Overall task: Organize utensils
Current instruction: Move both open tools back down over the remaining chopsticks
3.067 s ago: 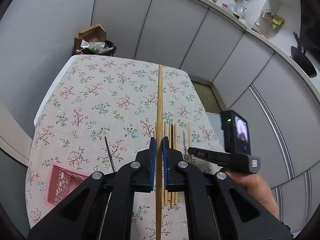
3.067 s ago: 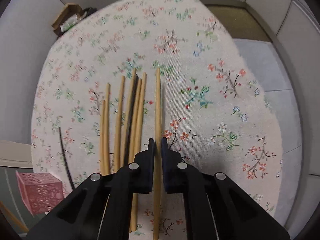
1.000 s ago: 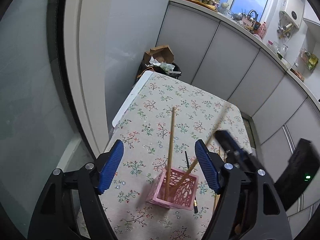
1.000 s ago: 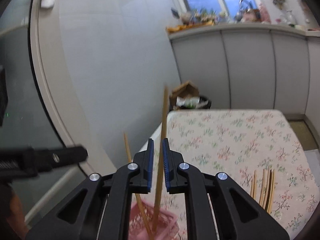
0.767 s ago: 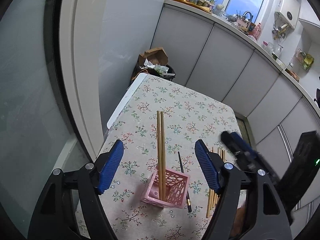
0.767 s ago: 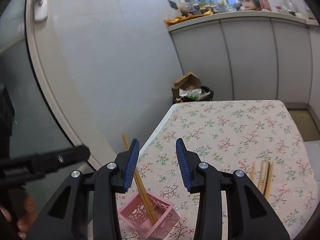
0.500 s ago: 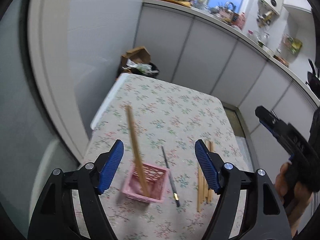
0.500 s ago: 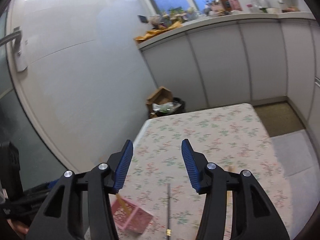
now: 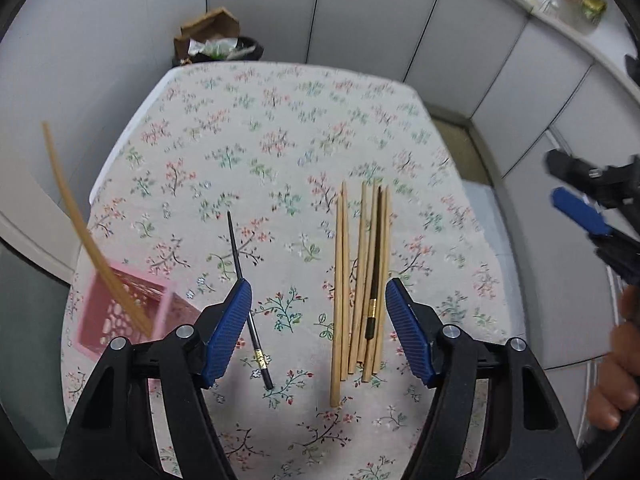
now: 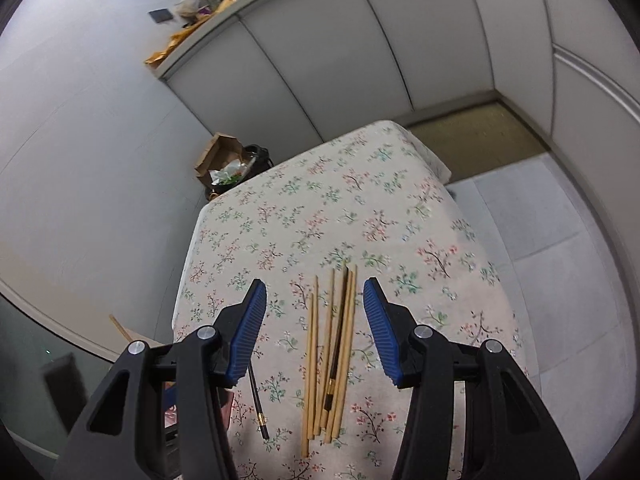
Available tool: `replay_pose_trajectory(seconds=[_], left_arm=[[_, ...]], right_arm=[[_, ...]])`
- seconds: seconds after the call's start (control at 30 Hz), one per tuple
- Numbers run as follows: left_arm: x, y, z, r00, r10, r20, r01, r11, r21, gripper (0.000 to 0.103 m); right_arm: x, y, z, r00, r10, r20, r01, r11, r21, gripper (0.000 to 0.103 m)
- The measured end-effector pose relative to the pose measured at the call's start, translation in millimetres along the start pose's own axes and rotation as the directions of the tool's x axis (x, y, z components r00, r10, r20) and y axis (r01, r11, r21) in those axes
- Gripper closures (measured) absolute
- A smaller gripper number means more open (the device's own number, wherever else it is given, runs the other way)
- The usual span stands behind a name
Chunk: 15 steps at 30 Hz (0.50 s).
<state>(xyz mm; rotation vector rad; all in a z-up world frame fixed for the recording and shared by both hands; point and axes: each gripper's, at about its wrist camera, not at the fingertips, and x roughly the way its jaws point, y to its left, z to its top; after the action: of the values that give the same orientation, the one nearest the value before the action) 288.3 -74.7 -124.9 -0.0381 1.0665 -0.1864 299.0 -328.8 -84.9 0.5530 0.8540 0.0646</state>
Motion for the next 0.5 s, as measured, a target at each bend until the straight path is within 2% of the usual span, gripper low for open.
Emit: replay_pose_trajectory(seconds=[0.13, 0.2, 0.3, 0.37, 0.5], left_arm=[[38, -13, 2, 0.99, 0.133, -0.036, -0.131, 0.99, 0.05, 0.037], [58, -16, 3, 0.979, 0.195, -0.065, -0.191, 0.98, 0.059, 0.04], [88, -17, 0, 0.95, 0.293, -0.105, -0.287, 0.955, 0.072, 0.044], [97, -13, -3, 0.939, 0.319, -0.127, -0.315, 0.948, 0.055, 0.048], [111, -9, -2, 0.93, 0.334, -0.154, -0.332, 0.942, 0.039, 0.052]], right_arm=[[-1, -16, 4, 1.0, 0.012, -0.002, -0.011, 0.998, 0.055, 0.052], [-1, -22, 7, 1.0, 0.023, -0.001, -0.023, 0.997, 0.08, 0.052], [1, -31, 8, 0.999, 0.034, -0.006, -0.033, 0.993, 0.11, 0.052], [3, -36, 8, 0.999, 0.041, -0.013, -0.039, 0.992, 0.122, 0.052], [1, -41, 10, 0.999, 0.053, -0.01, -0.051, 0.989, 0.136, 0.052]])
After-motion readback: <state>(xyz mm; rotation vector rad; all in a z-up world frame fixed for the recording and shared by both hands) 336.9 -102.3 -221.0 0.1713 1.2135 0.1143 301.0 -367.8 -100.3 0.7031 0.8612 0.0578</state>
